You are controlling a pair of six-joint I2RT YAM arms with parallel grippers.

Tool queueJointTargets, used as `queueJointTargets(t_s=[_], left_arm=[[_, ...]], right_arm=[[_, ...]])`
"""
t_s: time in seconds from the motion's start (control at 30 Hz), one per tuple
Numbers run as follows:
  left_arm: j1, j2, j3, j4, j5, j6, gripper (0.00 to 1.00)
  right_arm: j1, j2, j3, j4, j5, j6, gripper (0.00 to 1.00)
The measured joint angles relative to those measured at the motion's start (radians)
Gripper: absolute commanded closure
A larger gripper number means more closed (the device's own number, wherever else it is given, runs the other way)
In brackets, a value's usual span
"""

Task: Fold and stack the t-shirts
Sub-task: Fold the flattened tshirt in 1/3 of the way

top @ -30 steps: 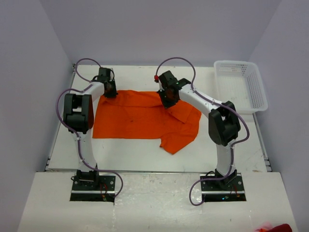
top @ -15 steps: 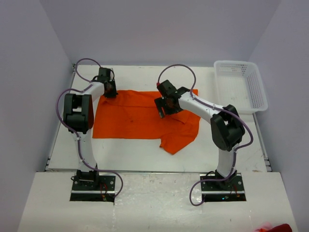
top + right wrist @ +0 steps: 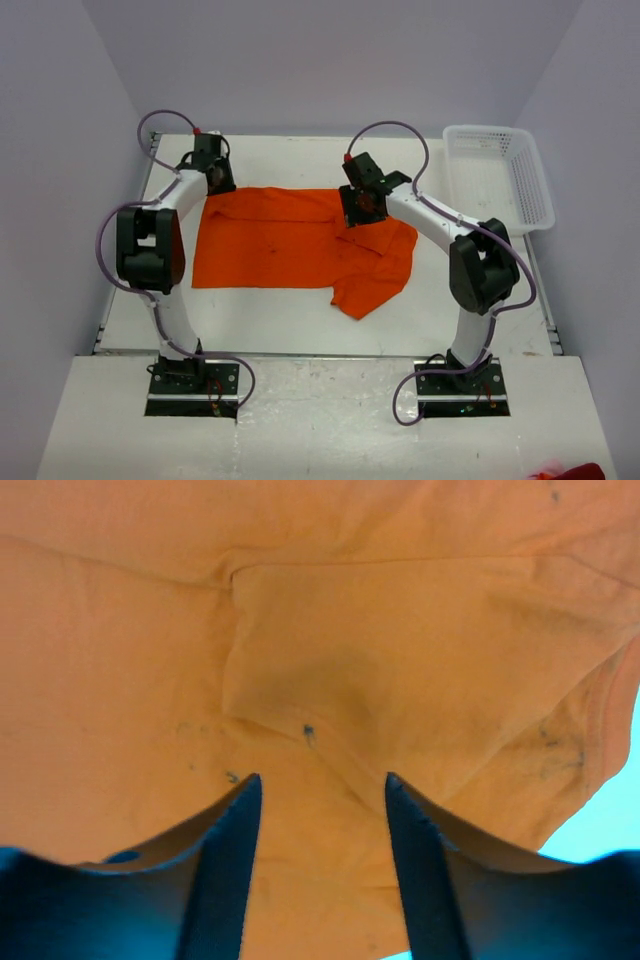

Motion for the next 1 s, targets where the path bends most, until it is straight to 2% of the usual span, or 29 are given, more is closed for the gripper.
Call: queueJointTargets(t_s=[0.03,0.1,0.13,0.17,0.2,0.23,0.63,0.87,1.0], left_arm=[[0.0,-0.018,0.0,0.001,-0.011,-0.005,0.64],[0.0,-0.05,-0.002,0.003,-0.026,-0.011,0.62],[0.0,-0.058,-0.004,0.004,-0.029,-0.012,0.62],[0.0,-0.074,-0.005,0.006,-0.037,-0.017,0.62],[0.0,-0.081,-0.006,0.007,-0.039,-0.019,0.69],[0.0,-0.084,-0.007,0.007,-0.039,-0.021,1.0],[-0.016,-0.085,-0.034,0.001,0.095,-0.029,1.0],[-0.019,-0.074,-0.031,-0.004,0.135,-0.037,1.0],[-0.019,-0.066,-0.031,-0.004,0.225,-0.055,1.0]], right_arm=[[0.001,0.0,0.0,0.0,-0.009,-0.001,0.35],[0.001,0.0,0.0,-0.001,-0.016,-0.002,0.33],[0.002,0.0,0.0,0.0,-0.02,-0.002,0.35],[0.001,0.0,0.0,-0.001,-0.028,-0.001,0.43],[0.0,0.0,-0.001,-0.001,-0.034,0.001,0.81],[-0.002,0.0,-0.003,0.001,-0.036,-0.002,1.0],[-0.117,-0.056,-0.114,0.031,-0.143,0.049,1.0],[-0.103,-0.121,-0.273,0.089,-0.248,0.064,1.0],[-0.092,-0.16,-0.338,0.109,-0.27,0.082,1.0]])
